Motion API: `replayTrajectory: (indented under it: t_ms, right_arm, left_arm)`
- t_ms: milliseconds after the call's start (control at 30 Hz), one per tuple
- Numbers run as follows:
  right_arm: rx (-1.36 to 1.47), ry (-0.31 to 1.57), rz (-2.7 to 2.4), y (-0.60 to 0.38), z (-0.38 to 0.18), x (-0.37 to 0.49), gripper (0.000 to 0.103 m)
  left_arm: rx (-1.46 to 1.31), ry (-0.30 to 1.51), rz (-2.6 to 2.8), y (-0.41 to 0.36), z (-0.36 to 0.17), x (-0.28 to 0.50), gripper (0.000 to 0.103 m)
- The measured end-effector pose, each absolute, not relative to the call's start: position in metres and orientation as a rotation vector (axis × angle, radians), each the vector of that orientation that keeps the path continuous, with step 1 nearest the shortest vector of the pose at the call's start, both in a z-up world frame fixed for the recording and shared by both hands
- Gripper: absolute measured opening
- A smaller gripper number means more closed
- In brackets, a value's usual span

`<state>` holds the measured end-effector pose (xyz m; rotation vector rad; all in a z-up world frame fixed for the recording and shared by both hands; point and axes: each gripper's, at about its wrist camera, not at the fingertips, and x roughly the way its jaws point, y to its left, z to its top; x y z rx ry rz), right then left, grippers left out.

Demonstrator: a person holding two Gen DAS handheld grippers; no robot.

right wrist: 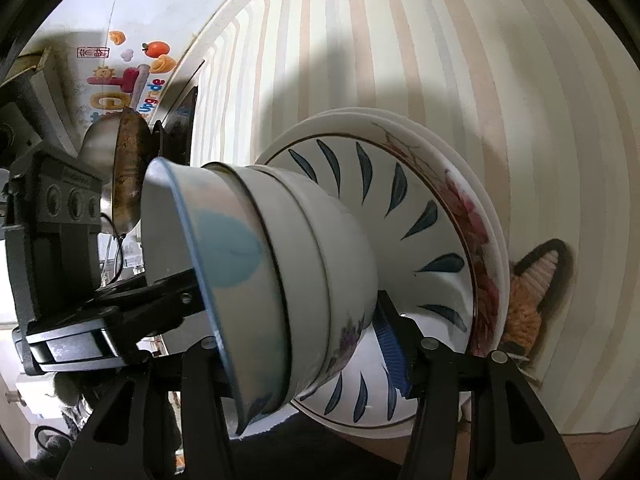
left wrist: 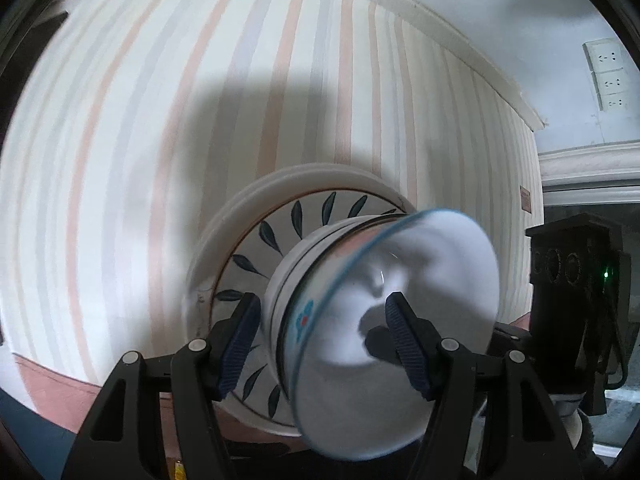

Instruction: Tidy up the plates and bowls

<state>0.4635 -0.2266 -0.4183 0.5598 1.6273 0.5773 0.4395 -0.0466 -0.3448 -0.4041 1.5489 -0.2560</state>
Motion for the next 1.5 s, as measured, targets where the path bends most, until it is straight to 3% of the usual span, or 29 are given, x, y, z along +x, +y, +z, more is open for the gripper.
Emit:
replayTrajectory:
  t_ms: [200,267,333,367,433,633,1033,1500]
  right_arm:
    - [0.449,1.560,0.481,-0.235,-0.387,0.459,0.069]
    - [0.403,1.523,0.437,-0.237,-0.369,0.452,0.081]
    - [0.354,1.484,0.400,-0.238,-0.354,0.444,0.086]
    - [0.313,1.443,0.368,-0.237,-0.341,0.436,0.088]
    - [0.256,1.392,0.311,-0.236,-0.321,0.423,0.091]
    - [0.161,1.203,0.176,-0.225,-0.256,0.374,0.095]
    - [0.105,0.993,0.106,-0.211,-0.154,0.278,0.099]
    - [0.064,0.837,0.139,-0.223,-0.071,0.151,0.100]
  left_arm:
    - [-0.242,1.429,-0.145,-0.039,-0.307,0.418,0.063]
    - [-0.203,1.394,-0.132,-0.035,-0.297,0.408,0.063]
    - [-0.162,1.345,-0.111,-0.032,-0.283,0.395,0.064]
    - [-0.142,1.322,-0.100,-0.031,-0.277,0.389,0.066]
    - [-0.099,1.280,-0.086,-0.031,-0.266,0.377,0.085]
    - [-0.031,1.127,-0.073,-0.029,-0.224,0.339,0.098]
    - [-0.053,0.947,-0.075,-0.017,-0.136,0.248,0.100]
    - [-0.053,0.856,0.038,-0.029,-0.089,0.132,0.100]
